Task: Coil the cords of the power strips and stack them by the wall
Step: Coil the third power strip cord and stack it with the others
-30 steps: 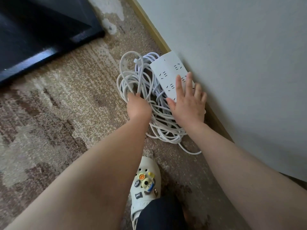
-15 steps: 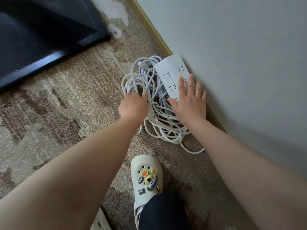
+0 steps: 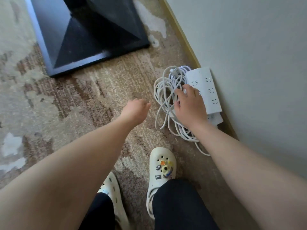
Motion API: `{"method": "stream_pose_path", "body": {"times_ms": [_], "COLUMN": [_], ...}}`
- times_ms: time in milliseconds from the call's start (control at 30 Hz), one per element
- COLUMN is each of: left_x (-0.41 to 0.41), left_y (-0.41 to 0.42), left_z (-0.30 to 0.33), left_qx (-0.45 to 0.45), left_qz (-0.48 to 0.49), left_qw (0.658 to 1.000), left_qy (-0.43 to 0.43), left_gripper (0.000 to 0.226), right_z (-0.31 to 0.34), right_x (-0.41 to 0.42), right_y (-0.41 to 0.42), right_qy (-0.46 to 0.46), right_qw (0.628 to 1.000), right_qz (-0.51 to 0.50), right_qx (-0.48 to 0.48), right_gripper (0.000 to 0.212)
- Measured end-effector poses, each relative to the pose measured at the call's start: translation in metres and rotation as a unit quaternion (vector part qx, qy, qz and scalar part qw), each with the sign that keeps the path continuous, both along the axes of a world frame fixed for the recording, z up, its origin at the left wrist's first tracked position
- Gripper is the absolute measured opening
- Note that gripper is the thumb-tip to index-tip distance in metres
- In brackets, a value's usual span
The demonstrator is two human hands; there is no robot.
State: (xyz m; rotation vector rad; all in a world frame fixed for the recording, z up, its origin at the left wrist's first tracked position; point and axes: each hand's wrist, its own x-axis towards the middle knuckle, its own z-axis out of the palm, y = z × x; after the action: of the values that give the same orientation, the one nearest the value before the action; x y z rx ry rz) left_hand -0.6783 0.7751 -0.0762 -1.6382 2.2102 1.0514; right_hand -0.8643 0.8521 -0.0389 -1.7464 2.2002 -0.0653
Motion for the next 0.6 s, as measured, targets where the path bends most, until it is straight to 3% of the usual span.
{"method": "stream_pose_path", "body": {"times_ms": [133, 300, 467, 600], "left_x": [0.095, 0.233, 0.379, 0.48], "left_y": [0.017, 0.059, 0.12, 0.166], "left_z": [0.035, 0.095, 0.125, 0.094], "left_qx": [-0.019, -0.069, -0.067, -0.023], "left_qz": [0.049, 0.16, 0.305, 0.426], "left_qw": [0.997, 0.982, 0.945, 0.898], "left_qy": [-0.05, -0.073, -0.096, -0.11], "left_gripper": [0.031, 0.027, 0.029, 0.032], "right_z": [0.031, 0.077, 0.1, 0.075], "right_x": [0.085, 0.218, 0.358, 0.465], "right_y": [-0.015, -0.025, -0.014, 0.005], "right_qy": [-0.077, -0.106, -0.093, -0.086], "right_qw": [0.987, 0.956, 0.918, 0.88], "right_qz": [0.14, 0.272, 0.386, 0.466], "right_qx": [-0.035, -0.04, -0.014, 0.026], "right_gripper": [0.034, 0.035, 0.04, 0.044]}}
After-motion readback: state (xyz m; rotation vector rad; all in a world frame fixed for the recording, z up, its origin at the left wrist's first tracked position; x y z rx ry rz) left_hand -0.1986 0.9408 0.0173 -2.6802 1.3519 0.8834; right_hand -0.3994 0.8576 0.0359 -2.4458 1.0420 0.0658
